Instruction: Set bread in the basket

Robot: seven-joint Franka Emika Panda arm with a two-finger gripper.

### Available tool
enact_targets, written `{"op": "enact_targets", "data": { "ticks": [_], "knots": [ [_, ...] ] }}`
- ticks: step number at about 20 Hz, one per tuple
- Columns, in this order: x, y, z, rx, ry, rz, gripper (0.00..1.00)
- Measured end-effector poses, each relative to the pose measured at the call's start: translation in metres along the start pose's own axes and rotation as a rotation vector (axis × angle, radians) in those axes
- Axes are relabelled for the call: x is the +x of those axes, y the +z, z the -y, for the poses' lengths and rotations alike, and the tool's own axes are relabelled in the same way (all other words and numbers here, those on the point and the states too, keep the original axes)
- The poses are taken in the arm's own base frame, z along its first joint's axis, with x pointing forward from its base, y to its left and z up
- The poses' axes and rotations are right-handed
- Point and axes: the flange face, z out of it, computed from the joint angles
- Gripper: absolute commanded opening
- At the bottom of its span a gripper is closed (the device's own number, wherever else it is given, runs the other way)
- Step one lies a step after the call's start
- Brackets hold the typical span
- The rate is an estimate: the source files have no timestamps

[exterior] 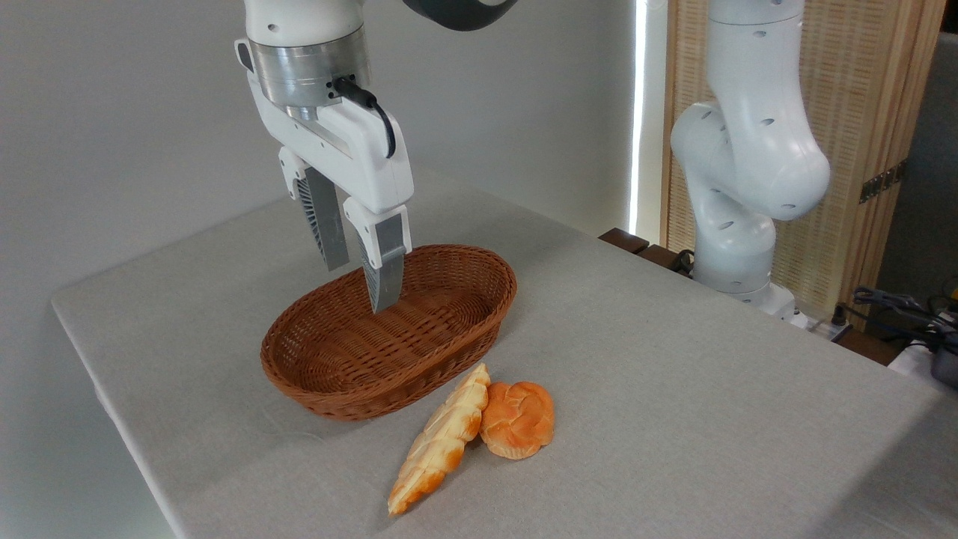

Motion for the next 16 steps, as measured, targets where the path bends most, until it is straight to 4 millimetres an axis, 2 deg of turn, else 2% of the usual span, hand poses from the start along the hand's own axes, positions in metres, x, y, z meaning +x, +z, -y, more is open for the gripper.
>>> {"op": "enact_targets", "data": {
  "ticks": [7,16],
  "knots": [
    [-0.005,0.015,0.015,-0.023,-0.017,0.009,1.0],
    [-0.002,0.012,0.011,-0.021,-0.007,0.005,1.0]
  ]
}}
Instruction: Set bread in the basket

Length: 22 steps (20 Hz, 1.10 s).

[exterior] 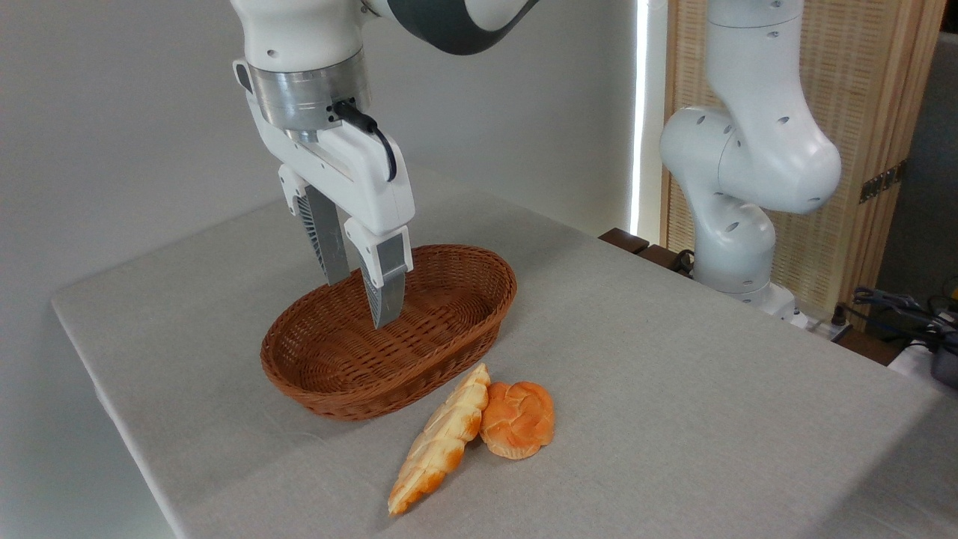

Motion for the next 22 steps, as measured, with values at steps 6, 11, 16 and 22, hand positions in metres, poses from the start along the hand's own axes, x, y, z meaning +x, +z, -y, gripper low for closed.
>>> {"op": "enact_targets", "data": {
  "ticks": [6,11,16,22],
  "knots": [
    [-0.001,-0.004,-0.003,0.002,0.002,-0.002,1.0],
    [-0.003,-0.004,0.0,0.002,-0.003,-0.002,1.0],
    [0.01,-0.001,-0.015,-0.003,0.033,0.0,1.0],
    [0.013,0.006,-0.015,-0.012,0.037,0.01,1.0]
  ]
}}
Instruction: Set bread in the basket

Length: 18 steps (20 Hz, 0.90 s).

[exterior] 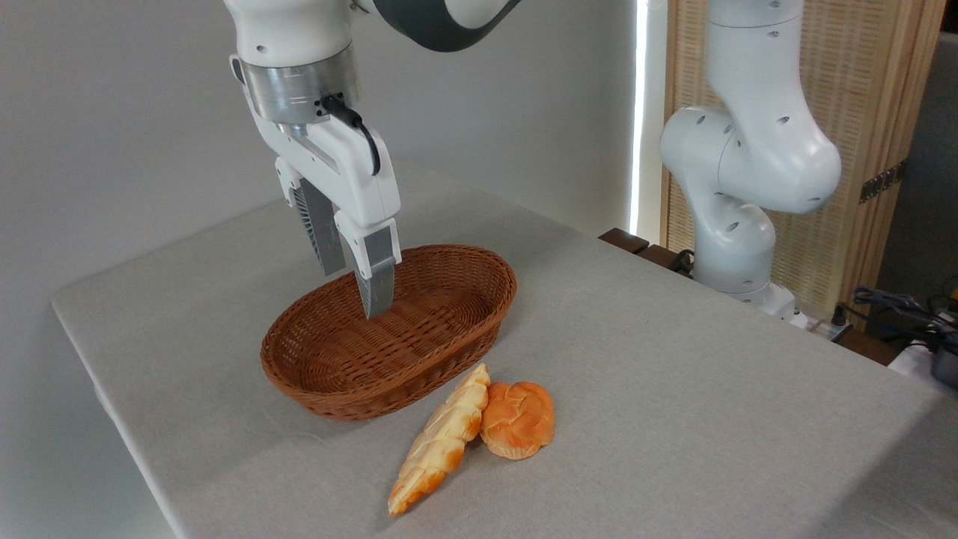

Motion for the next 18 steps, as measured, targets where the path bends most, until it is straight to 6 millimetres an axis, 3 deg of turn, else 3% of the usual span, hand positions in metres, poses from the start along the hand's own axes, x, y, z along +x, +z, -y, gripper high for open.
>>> {"op": "enact_targets", "data": {
  "ticks": [9,14,18],
  "knots": [
    [0.0,0.021,0.004,-0.007,-0.005,0.008,1.0],
    [-0.011,0.045,-0.021,0.025,0.01,-0.017,1.0],
    [-0.032,0.041,-0.033,0.084,0.024,-0.009,1.0]
  ]
}}
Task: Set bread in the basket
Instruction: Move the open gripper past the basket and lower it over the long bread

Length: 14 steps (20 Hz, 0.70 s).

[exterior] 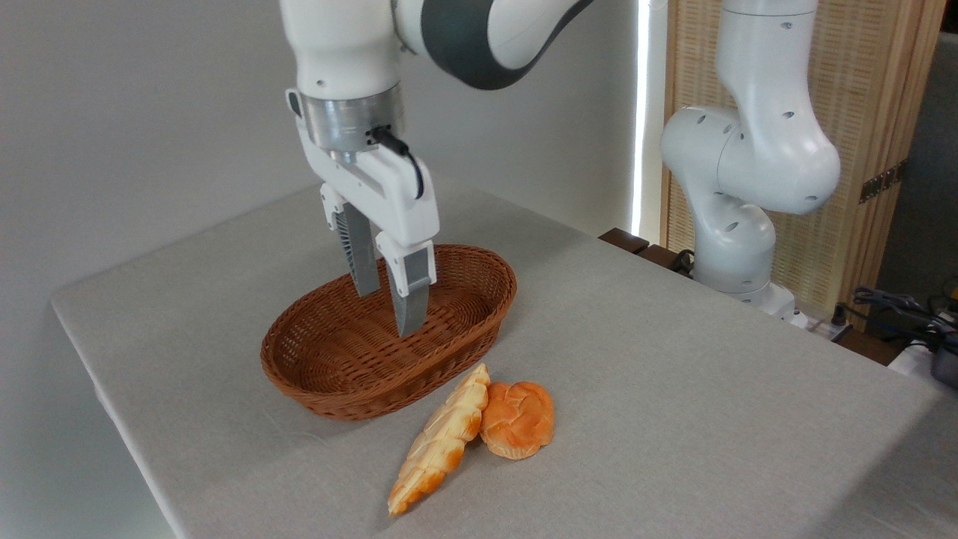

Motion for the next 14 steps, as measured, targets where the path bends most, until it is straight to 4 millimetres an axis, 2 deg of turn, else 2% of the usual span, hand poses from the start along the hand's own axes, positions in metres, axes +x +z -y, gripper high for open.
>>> {"op": "enact_targets", "data": {
  "ticks": [3,6,10,14],
  "knots": [
    [-0.022,-0.006,0.006,0.02,-0.031,-0.005,1.0],
    [-0.038,-0.002,0.019,0.036,-0.064,-0.013,1.0],
    [-0.072,0.017,0.05,0.074,-0.141,-0.05,1.0],
    [-0.089,0.041,0.065,0.099,-0.167,-0.067,1.0]
  ]
}}
